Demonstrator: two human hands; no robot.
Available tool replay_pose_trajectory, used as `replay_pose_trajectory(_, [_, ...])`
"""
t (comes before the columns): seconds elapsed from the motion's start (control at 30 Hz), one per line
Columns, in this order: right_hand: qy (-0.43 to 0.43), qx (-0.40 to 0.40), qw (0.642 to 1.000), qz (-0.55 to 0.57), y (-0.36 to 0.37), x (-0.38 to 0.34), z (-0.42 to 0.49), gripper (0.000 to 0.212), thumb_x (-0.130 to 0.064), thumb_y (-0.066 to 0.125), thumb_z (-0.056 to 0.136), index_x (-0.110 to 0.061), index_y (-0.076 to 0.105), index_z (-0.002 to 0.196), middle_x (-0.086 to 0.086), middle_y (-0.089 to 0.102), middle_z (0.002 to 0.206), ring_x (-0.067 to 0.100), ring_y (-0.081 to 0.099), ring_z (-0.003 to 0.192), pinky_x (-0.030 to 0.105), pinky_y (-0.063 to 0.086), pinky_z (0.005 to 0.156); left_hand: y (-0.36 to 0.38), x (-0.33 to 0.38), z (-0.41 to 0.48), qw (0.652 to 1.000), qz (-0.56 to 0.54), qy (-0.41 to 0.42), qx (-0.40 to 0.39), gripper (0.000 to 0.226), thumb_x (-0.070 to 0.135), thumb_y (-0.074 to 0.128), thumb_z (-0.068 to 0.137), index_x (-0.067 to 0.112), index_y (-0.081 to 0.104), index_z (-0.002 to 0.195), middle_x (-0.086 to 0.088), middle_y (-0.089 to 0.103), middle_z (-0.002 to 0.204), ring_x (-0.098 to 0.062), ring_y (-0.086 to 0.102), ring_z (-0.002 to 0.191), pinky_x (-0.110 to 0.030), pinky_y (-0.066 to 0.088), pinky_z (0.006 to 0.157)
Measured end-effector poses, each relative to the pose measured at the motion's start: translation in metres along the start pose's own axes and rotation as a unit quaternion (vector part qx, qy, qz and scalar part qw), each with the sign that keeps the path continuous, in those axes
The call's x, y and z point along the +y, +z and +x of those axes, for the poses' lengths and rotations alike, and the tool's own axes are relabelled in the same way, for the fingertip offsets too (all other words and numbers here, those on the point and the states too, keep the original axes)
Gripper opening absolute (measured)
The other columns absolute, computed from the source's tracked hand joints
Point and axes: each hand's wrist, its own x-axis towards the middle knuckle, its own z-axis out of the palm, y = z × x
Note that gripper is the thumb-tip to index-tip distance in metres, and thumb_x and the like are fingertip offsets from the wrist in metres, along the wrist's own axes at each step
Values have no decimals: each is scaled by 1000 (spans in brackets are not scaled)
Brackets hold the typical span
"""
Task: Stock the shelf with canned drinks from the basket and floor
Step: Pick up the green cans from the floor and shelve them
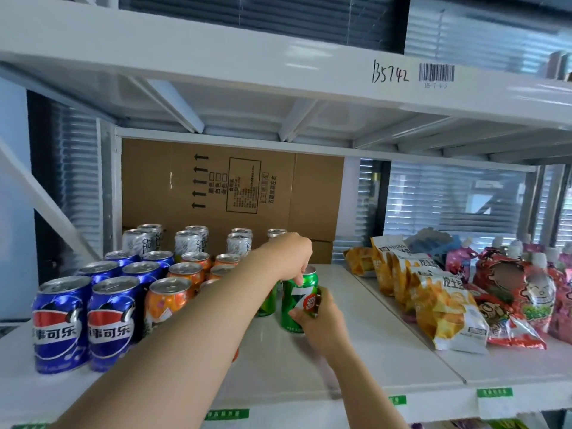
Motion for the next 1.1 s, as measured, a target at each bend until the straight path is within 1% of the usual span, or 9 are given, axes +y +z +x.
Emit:
replay_pose_trajectory(0.07, [4, 0, 1000, 5, 3, 1, 10, 38, -14, 71, 86, -23, 41, 109, -4, 58, 100, 17, 57, 96, 34, 49, 89, 0, 1, 10, 999, 29, -11, -7, 22, 15, 73, 84, -3, 70, 96, -20, 70, 98, -29, 66, 84, -37, 52, 77])
replay_pose_trajectory(0.13, [7, -5, 1000, 1, 4, 1, 20, 38, -14, 69, 87, -22, 40, 110, -4, 57, 101, 16, 56, 95, 29, 47, 84, 0, -2, 19, 999, 44, -18, -6, 16, 15, 74, 84, -1, 68, 84, -20, 69, 94, -27, 63, 77, -34, 48, 69])
replay_pose_trajectory(0.23, [14, -15, 1000, 4, 6, 2, 31, 38, -15, 68, 88, -21, 42, 115, -4, 57, 105, 16, 56, 98, 29, 47, 87, 3, -11, 30, 999, 42, -22, 2, 25, 17, 74, 83, -1, 72, 101, -14, 69, 101, -24, 62, 90, -36, 54, 79])
replay_pose_trajectory(0.33, [4, -10, 1000, 22, 10, 6, 37, 45, -14, 69, 87, -20, 44, 123, -5, 59, 109, 14, 56, 101, 28, 46, 91, 5, -17, 38, 999, 48, -18, 3, 29, 18, 74, 84, 1, 72, 107, -12, 70, 103, -26, 61, 104, -38, 53, 86])
replay_pose_trajectory(0.5, [-6, -7, 999, 38, 10, 14, 44, 45, -15, 75, 83, -27, 46, 116, -8, 61, 106, 12, 58, 97, 23, 45, 83, 5, -22, 41, 998, 45, -31, 2, 33, 17, 74, 84, 1, 70, 113, -12, 70, 108, -26, 64, 98, -38, 55, 87])
replay_pose_trajectory(0.6, [-9, -16, 1000, 20, 11, 19, 48, 49, -10, 71, 85, -20, 50, 128, -4, 65, 114, 15, 61, 105, 30, 50, 93, 6, -26, 42, 999, 36, -38, 0, 35, 18, 74, 84, 3, 69, 115, -12, 70, 110, -26, 66, 97, -39, 55, 88])
replay_pose_trajectory(0.73, [-9, -18, 1000, -4, 17, 24, 51, 52, -8, 68, 86, -19, 49, 133, -5, 66, 118, 16, 61, 110, 35, 49, 98, 8, -30, 43, 999, 19, -37, -3, 36, 17, 73, 84, 4, 69, 118, -12, 70, 113, -26, 65, 99, -38, 54, 89])
replay_pose_trajectory(0.9, [-11, -9, 999, -35, 17, 25, 54, 44, -13, 69, 87, -20, 54, 127, -4, 67, 117, 15, 61, 106, 25, 45, 89, 10, -36, 45, 999, -1, -35, 3, 36, 16, 73, 85, 4, 68, 119, -12, 69, 115, -26, 64, 103, -36, 52, 89])
replay_pose_trajectory(1.1, [-10, -17, 1000, 0, 15, 25, 55, 41, -7, 70, 83, -19, 60, 121, -7, 70, 109, 12, 64, 101, 29, 50, 92, 16, -40, 45, 999, -26, -40, 26, 36, 16, 74, 84, 4, 68, 117, -13, 67, 116, -27, 63, 103, -38, 52, 90])
